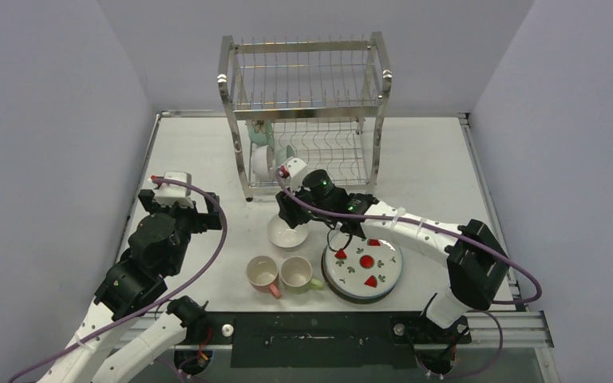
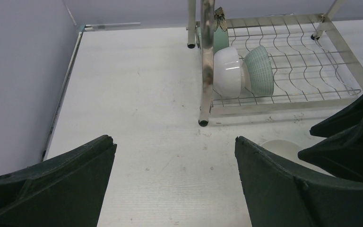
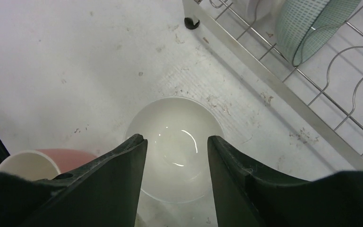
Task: Load the mixed dishes into the dish rack
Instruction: Pick up the bowl from the center of the board.
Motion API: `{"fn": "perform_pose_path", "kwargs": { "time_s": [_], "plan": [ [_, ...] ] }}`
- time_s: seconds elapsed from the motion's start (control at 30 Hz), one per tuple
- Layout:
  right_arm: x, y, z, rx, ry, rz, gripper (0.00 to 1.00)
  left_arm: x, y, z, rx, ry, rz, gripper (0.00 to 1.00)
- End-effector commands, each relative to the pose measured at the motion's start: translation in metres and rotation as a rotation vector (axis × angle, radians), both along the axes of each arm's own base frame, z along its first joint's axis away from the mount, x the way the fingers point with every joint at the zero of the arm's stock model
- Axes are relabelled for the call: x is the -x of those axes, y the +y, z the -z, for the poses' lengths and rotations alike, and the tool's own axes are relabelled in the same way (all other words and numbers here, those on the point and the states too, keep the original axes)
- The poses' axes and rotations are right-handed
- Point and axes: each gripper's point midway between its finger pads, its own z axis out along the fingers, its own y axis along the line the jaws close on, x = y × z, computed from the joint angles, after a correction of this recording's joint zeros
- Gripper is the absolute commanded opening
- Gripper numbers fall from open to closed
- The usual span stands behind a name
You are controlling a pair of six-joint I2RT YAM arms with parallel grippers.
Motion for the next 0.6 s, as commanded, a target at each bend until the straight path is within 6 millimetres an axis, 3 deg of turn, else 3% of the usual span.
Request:
{"fn": "perform_pose_path", "kwargs": {
  "time_s": [0.0, 0.3, 0.57],
  "plan": [
    [0.009, 0.006, 0.004, 0.140, -0.043, -0.015, 0.51, -0.001, -0.003, -0.013, 0.024, -0.042, 0.014, 0.97],
    [0.032, 0.020, 0.042, 0.353, 0.006, -0.079, 0.53, -0.001, -0.004, -0.013, 0.025, -0.041, 0.019, 0.97],
    [0.053, 0.029, 0.060, 0.481, 0.022, -0.188, 0.53, -0.001, -0.004, -0.012, 0.022, -0.038, 0.019, 0.97]
  ]
}}
